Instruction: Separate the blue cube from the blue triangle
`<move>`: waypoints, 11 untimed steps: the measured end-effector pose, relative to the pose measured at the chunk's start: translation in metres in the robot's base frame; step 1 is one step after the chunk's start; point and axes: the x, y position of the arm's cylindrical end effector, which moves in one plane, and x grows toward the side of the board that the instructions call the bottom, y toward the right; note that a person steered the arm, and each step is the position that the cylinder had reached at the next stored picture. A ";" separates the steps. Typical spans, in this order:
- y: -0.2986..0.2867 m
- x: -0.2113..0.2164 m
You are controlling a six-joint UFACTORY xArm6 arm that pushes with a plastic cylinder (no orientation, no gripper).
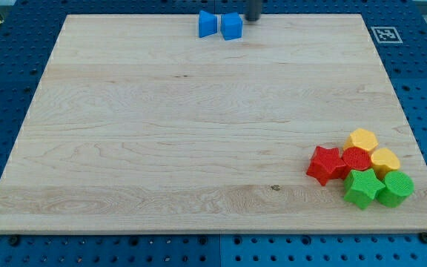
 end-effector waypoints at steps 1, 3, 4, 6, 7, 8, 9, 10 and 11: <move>-0.043 -0.002; -0.028 -0.003; -0.019 -0.003; -0.022 0.006; -0.022 0.016; -0.015 0.025; -0.005 0.038; 0.013 0.052; 0.033 0.068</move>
